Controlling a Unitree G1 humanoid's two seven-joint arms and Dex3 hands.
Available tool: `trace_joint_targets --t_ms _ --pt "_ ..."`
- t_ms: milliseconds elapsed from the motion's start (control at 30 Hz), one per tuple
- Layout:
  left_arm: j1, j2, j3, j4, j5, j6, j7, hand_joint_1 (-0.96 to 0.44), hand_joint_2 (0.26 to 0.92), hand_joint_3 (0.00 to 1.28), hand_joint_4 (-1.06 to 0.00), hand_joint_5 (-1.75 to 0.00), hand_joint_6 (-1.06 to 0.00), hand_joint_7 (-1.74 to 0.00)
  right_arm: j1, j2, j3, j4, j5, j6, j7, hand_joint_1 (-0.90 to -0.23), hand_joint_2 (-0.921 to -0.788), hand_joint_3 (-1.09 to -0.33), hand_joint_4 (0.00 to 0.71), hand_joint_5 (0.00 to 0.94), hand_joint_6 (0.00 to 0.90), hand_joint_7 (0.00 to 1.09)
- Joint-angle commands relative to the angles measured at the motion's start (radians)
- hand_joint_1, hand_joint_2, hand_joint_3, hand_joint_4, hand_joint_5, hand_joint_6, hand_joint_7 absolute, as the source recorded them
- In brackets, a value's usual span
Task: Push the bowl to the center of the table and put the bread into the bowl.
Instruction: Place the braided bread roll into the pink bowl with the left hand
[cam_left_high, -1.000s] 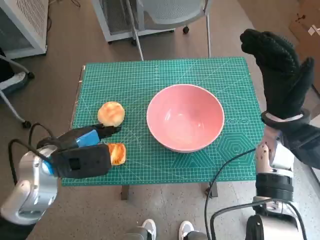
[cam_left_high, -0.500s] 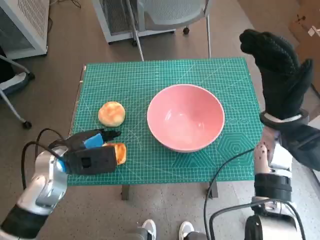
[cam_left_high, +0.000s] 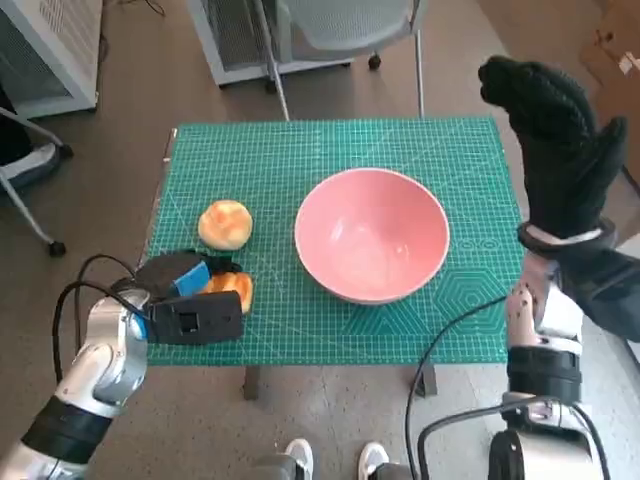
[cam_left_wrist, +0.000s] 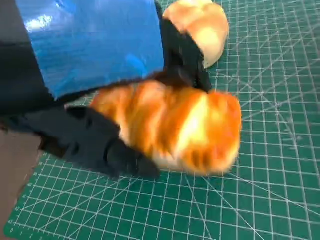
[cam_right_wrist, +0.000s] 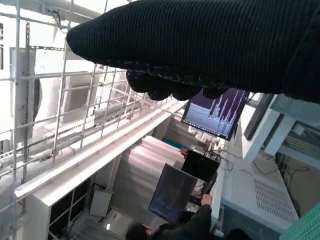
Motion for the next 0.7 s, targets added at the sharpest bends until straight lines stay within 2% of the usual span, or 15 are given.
trace_joint_targets --t_ms 33,167,433,700 --pt "0.039 0.021 0.028 -0.061 -0.027 -0.031 -0.036 0.00 0.918 0.06 -0.64 -1.29 -0.70 -0.98 0.020 -0.004 0.000 0.009 0.004 0.008 0.001 -0.650 -0.921 -0.602 0.260 0.002 0.355 0.01" --pt "0.057 0.027 0.061 -0.126 -0.051 -0.047 -0.057 0.00 0.920 0.07 -0.63 -1.32 -0.70 -1.00 0.022 -0.002 0.000 0.008 0.004 0.006 0.002 -0.649 -0.921 -0.602 0.261 0.002 0.356 0.01" --pt "0.086 0.020 0.098 -0.269 -0.081 -0.071 -0.084 0.00 0.918 0.07 -0.66 -1.26 -0.67 -1.06 0.023 -0.002 0.000 0.009 0.005 0.007 0.003 -0.649 -0.921 -0.604 0.260 0.001 0.356 0.01" --pt "0.032 0.015 0.172 -0.376 -0.168 -0.111 -0.106 0.00 0.917 0.03 -0.74 -1.19 -0.68 -1.03 0.020 -0.007 -0.003 0.021 0.009 0.005 0.009 -0.650 -0.921 -0.606 0.260 0.001 0.356 0.01"
